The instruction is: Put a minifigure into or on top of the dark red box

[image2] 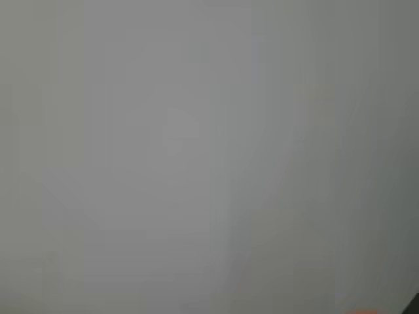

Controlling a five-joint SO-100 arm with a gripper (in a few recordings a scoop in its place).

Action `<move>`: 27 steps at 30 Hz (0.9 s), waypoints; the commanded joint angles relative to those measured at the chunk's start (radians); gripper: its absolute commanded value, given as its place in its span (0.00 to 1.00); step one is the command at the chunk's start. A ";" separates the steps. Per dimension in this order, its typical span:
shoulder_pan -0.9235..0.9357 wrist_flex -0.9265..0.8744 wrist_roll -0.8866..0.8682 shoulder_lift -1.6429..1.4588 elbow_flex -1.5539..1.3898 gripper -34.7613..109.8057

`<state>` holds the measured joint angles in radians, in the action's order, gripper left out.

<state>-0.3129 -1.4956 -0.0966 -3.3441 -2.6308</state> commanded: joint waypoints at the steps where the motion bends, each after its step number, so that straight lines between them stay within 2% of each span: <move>1: -0.060 0.003 -0.026 -0.009 -0.049 0.25; 7: -0.133 0.063 -0.054 -0.009 -0.146 0.24; 12: -0.244 0.161 0.038 -0.018 -0.267 0.24; 16: -0.256 0.233 -0.049 -0.020 -0.354 0.24; 19: -0.270 0.225 -0.100 -0.026 -0.393 0.24; 22: -0.341 0.183 -0.028 -0.067 -0.400 0.25; 27: -0.373 0.138 -0.005 -0.067 -0.390 0.25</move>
<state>-0.6535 -1.3223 -0.1166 -3.3932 -3.0235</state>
